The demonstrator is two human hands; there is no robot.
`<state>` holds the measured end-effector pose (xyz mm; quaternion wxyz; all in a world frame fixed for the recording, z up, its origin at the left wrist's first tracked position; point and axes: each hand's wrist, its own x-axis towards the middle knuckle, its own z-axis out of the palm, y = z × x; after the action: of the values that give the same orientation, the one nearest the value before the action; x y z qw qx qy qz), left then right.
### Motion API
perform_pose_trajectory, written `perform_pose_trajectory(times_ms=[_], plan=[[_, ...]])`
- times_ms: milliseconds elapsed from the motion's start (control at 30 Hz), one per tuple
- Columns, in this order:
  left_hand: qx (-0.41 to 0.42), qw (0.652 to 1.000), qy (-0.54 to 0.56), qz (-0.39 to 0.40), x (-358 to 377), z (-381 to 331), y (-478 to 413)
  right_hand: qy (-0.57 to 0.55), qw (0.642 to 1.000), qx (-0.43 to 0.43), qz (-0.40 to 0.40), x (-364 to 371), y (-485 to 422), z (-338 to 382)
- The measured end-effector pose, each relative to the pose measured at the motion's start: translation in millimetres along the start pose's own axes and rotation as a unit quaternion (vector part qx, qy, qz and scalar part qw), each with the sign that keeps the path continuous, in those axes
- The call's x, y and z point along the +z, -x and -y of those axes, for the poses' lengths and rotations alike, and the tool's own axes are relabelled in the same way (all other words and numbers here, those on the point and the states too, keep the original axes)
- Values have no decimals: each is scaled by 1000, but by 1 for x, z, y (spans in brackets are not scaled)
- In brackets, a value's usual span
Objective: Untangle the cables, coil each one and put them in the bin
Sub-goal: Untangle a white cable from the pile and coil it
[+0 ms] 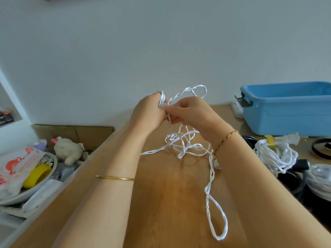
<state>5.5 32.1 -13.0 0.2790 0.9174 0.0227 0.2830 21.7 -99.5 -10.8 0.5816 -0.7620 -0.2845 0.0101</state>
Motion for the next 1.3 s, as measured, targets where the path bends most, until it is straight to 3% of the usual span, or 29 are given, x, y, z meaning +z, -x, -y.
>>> perform_pose_trajectory(times_ms=[233,400,567,733,833,967,1067,1133,1233,1300], plan=[[46,995,-93,14,8,-1,0,41,996,25,-69,15,-5,-8],[77,987,-140,-23,10,15,-5,-26,987,74,-142,4,-13,-10],[-8,987,-157,-35,6,32,-9,-30,974,85,-210,-10,-16,-11],[-155,967,-160,-126,-23,60,-2,-14,942,96,-321,-42,-15,-20],[-191,967,-90,-140,-28,65,-7,86,955,116,-258,-31,-17,-27],[-194,973,115,-43,-23,40,-12,283,937,158,-132,-15,-9,-28],[-184,975,118,30,-16,24,-11,413,894,144,-95,-5,-2,-20],[-162,980,103,51,-11,24,-12,449,885,63,-109,3,-2,-16],[-126,990,52,39,-6,28,-13,274,944,-65,-173,7,-4,0],[-105,994,13,25,-6,25,-12,105,983,-49,-140,9,-3,10]])
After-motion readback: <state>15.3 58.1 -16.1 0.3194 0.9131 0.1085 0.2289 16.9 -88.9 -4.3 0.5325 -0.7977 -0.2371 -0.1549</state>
